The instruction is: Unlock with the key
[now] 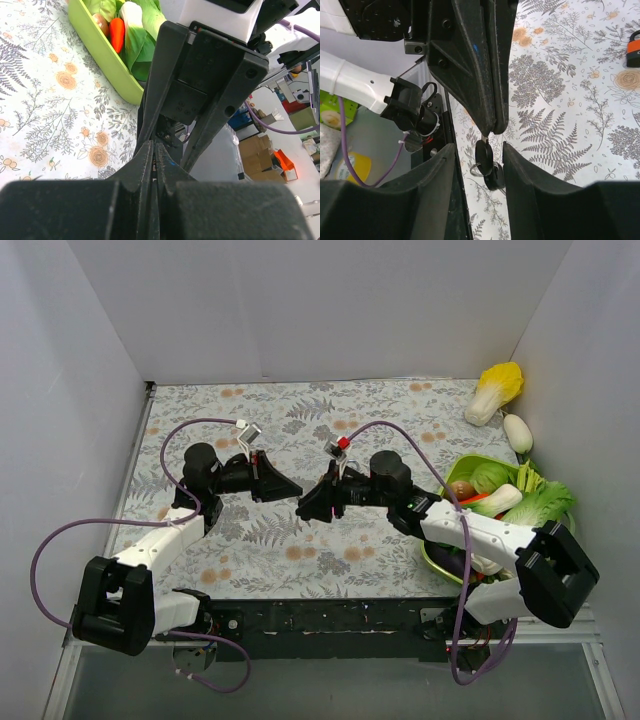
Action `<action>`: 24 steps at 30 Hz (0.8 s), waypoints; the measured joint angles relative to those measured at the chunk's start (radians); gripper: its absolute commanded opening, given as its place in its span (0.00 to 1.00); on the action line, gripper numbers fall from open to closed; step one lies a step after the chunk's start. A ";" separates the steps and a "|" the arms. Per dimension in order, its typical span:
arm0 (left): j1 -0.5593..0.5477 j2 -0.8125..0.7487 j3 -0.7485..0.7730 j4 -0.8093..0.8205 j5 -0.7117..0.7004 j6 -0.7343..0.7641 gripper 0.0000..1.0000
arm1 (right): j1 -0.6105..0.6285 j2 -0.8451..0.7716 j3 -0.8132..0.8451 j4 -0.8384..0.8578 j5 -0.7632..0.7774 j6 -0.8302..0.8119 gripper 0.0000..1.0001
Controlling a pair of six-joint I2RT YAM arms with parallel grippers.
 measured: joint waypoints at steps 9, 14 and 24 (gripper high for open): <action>-0.002 -0.016 0.000 -0.018 0.003 0.022 0.00 | -0.005 0.021 0.000 0.045 -0.017 0.040 0.01; -0.002 -0.027 0.000 -0.043 -0.030 0.052 0.81 | -0.006 0.021 -0.008 0.056 -0.017 0.050 0.01; 0.029 -0.019 0.061 -0.372 -0.436 0.208 0.98 | -0.089 -0.068 -0.152 0.074 0.058 0.107 0.01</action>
